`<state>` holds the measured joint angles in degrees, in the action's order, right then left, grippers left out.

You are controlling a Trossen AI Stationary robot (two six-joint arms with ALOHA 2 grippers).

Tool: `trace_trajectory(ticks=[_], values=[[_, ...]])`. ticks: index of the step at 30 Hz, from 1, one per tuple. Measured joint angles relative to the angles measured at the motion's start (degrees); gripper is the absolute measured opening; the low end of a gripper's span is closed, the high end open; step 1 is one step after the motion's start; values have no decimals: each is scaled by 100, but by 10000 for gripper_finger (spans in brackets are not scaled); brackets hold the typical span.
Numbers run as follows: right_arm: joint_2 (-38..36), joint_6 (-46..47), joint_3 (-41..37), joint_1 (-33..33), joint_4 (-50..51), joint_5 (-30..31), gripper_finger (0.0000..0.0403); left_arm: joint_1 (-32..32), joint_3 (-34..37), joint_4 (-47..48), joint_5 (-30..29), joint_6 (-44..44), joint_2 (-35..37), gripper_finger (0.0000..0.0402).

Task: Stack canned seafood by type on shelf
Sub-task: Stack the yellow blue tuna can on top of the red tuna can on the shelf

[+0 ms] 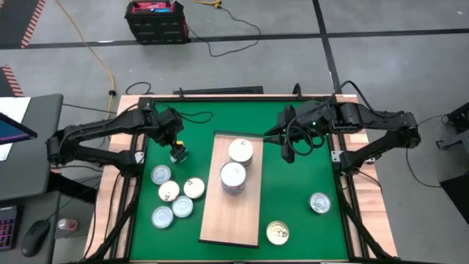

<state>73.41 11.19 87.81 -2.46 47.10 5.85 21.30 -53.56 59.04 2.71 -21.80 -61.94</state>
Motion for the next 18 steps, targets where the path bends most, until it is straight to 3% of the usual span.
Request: trace_trajectory(ticks=[5,11,18], values=[[0,-74,0,0,-5,-1,118,-288,437,7,-567,-462,-4,320],[0,-117,0,0,-8,-2,118,-385,871,-549,-597,-762,-6,317],[0,-117,0,-7,-8,-4,118,-397,1215,-1051,-617,-801,-4,254]])
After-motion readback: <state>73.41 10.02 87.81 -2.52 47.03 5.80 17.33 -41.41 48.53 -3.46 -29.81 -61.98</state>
